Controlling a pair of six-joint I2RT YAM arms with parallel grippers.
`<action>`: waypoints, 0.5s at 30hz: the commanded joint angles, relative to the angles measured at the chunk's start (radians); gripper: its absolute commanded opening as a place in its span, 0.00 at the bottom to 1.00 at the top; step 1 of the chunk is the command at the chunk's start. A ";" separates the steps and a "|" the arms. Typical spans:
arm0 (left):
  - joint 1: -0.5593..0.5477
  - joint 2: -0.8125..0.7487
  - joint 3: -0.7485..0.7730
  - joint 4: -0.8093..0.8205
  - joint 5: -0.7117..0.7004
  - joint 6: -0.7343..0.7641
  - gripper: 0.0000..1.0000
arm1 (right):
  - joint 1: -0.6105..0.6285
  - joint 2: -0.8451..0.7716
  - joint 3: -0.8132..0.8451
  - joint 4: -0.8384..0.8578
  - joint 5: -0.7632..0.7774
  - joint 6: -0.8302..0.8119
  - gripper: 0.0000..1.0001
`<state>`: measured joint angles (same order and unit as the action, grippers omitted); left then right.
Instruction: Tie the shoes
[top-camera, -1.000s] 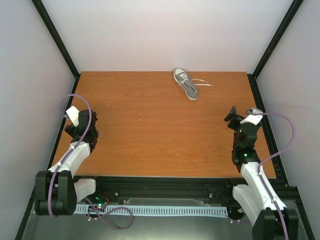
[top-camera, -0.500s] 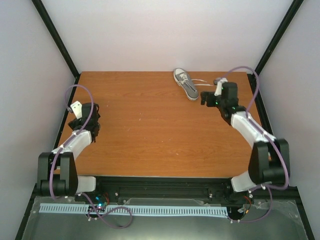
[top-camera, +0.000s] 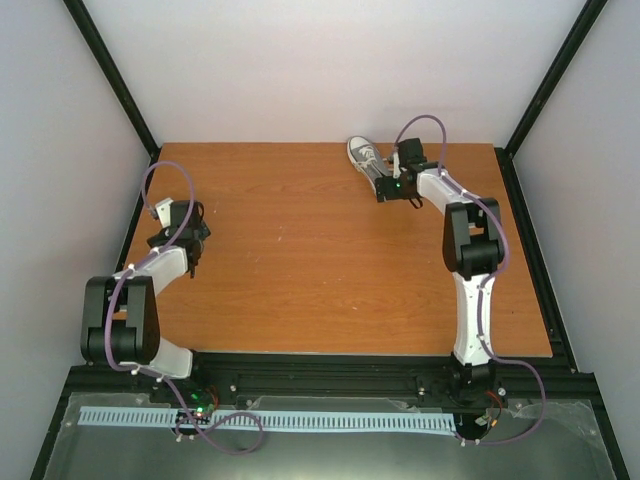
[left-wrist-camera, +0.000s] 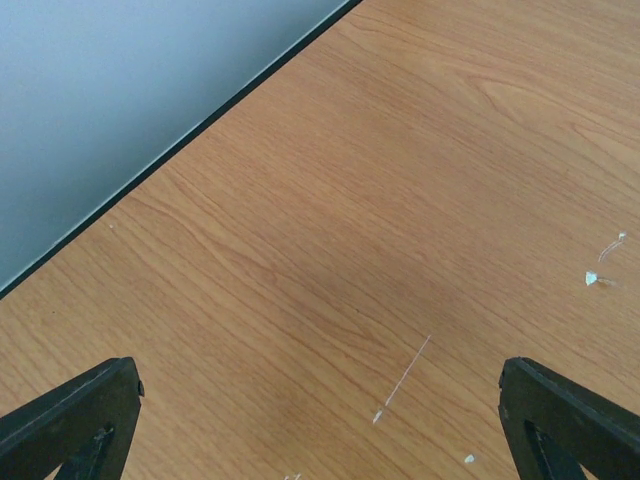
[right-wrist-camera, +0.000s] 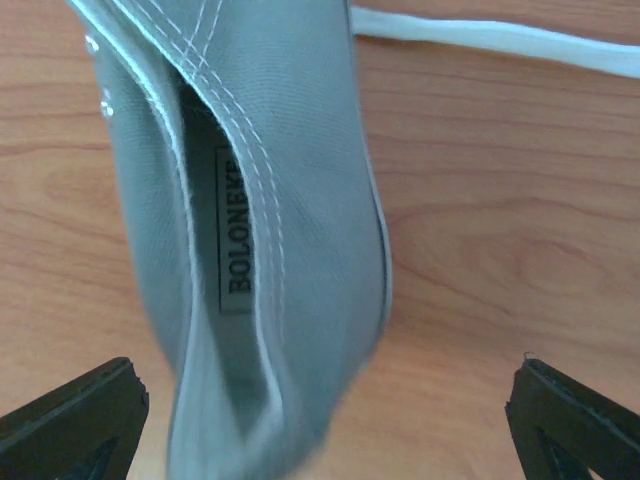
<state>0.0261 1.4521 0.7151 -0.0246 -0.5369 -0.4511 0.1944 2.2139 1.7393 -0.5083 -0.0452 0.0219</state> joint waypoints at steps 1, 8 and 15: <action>0.002 0.047 0.073 -0.031 0.001 0.018 1.00 | 0.028 0.128 0.167 -0.140 -0.018 -0.058 0.95; 0.001 0.066 0.093 -0.046 -0.001 0.015 1.00 | 0.043 0.252 0.334 -0.224 0.040 -0.118 0.69; 0.001 0.070 0.108 -0.048 -0.015 0.019 1.00 | 0.042 0.231 0.310 -0.185 0.003 -0.137 0.42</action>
<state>0.0261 1.5326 0.7940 -0.0685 -0.5350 -0.4480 0.2363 2.4485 2.0541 -0.6876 -0.0269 -0.0891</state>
